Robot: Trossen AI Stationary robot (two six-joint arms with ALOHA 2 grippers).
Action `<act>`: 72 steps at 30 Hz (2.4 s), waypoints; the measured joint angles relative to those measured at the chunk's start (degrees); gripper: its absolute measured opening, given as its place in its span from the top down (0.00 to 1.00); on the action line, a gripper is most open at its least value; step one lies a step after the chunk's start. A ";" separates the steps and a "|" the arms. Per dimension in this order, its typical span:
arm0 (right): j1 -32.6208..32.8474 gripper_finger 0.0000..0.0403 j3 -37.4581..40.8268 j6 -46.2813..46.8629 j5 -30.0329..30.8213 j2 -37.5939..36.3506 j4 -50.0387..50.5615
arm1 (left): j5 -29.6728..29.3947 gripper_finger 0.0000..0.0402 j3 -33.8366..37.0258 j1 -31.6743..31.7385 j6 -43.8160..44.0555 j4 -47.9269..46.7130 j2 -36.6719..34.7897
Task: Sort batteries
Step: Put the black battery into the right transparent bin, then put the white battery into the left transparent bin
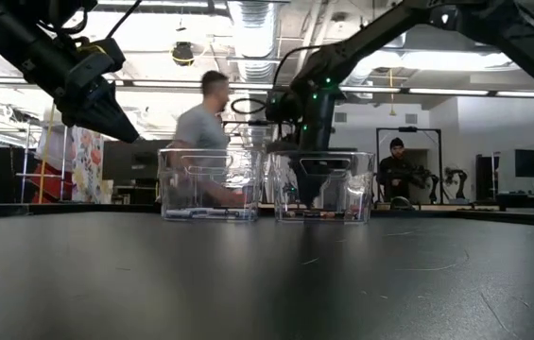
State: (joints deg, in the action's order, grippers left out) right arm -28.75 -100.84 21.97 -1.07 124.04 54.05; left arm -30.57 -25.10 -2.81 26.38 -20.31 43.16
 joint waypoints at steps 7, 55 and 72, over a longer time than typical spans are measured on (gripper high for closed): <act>-0.01 0.87 -0.04 -0.02 -0.54 1.94 1.00 | 0.28 0.75 0.00 -0.02 1.40 -0.01 0.00; 7.21 0.72 -0.02 12.26 11.72 -25.45 10.15 | 5.35 0.75 0.00 -0.25 -1.63 -6.04 0.04; 43.48 0.72 20.63 61.91 4.43 -31.57 25.98 | 9.83 0.75 0.00 -5.26 -4.78 -6.11 0.04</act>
State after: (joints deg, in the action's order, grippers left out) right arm 14.73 -80.21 83.88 3.37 92.47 80.03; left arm -20.73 -25.10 -8.07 21.61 -26.41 43.20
